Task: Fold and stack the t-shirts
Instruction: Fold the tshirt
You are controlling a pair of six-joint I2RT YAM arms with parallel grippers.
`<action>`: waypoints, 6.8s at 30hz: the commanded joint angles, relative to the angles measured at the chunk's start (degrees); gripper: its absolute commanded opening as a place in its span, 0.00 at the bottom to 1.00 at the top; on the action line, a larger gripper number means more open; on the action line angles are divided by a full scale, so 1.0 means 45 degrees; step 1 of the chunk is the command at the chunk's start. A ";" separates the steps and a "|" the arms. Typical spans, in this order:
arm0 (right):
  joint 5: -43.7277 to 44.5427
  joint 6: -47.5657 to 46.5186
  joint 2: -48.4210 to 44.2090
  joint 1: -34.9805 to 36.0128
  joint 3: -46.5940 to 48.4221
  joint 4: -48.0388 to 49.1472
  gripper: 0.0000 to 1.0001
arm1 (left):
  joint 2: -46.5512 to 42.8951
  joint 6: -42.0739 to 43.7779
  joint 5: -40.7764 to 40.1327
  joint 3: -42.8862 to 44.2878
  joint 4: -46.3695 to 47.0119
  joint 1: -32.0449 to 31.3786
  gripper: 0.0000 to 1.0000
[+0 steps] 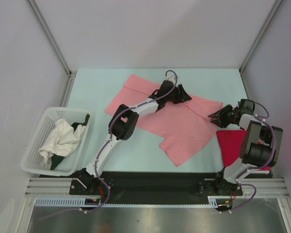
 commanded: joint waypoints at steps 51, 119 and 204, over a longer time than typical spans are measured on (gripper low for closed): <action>-0.0562 0.0077 0.2490 0.0277 0.1923 0.0816 0.03 | -0.0080 -0.0533 0.1459 0.0202 0.0170 0.0185 0.05; 0.0828 -0.3694 0.2266 0.1330 0.5788 -0.4928 0.52 | -0.6269 0.1712 0.2689 -0.5011 -0.0514 0.1474 0.31; 0.5203 -0.0279 -0.5674 1.2171 -0.0158 -1.0106 0.66 | -0.9474 0.3275 -0.5455 -1.0521 -0.7330 0.7803 0.00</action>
